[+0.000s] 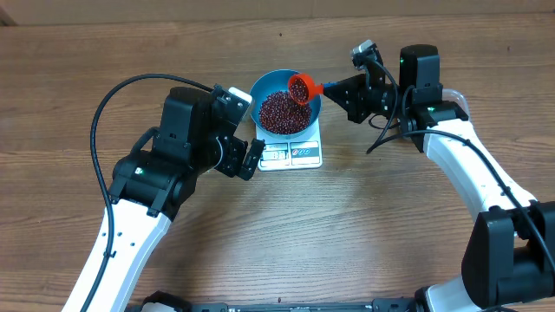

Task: Scoop item into bowl and weigh 150g on scale
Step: 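Tilt the scoop with the right gripper to pour beans into the bowl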

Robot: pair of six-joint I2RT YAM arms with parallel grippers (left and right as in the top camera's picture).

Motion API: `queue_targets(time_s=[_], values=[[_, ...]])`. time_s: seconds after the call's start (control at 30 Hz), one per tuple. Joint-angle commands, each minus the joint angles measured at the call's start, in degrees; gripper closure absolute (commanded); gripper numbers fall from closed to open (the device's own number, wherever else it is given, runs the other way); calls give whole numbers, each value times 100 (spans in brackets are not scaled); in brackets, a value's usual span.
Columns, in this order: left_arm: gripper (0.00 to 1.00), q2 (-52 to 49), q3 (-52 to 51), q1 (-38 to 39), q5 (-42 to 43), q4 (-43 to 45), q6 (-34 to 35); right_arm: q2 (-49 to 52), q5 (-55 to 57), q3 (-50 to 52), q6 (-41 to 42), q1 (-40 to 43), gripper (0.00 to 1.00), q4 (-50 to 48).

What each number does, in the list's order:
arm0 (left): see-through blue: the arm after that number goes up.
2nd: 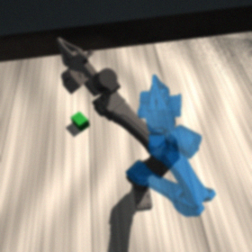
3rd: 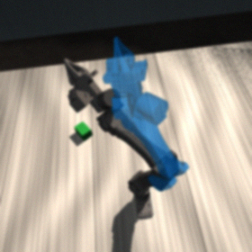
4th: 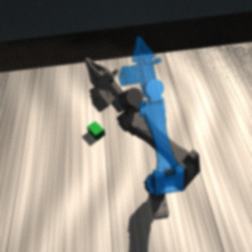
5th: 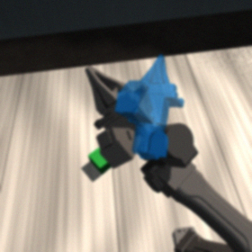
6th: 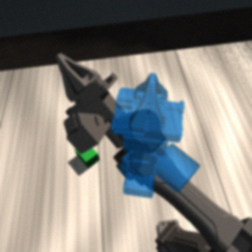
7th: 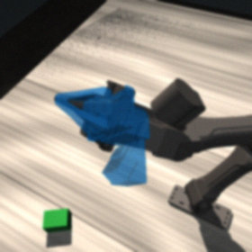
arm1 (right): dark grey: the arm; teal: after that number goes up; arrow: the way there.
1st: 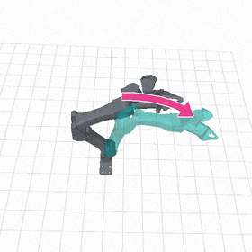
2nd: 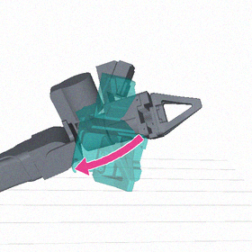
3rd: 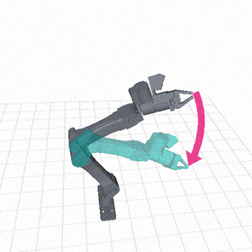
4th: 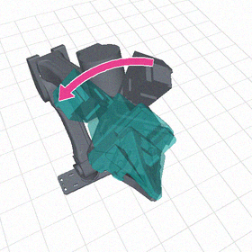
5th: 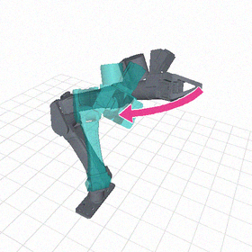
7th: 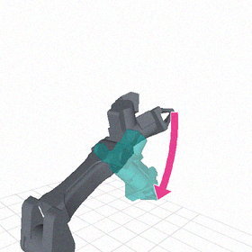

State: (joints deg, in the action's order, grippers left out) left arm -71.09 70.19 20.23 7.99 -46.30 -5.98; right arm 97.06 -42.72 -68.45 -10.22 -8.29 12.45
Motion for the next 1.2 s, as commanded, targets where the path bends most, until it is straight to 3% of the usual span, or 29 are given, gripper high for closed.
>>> queue_targets(time_s=[0.0,0.57,1.17], values=[[0,68,9,15,85,2,39,37,68,-28,-979,-22,96,-42],[0,68,9,15,83,2,39,37,66,-28,-1582,-24,96,-66],[0,68,9,15,83,4,39,37,66,-28,-1580,-24,96,-79]])
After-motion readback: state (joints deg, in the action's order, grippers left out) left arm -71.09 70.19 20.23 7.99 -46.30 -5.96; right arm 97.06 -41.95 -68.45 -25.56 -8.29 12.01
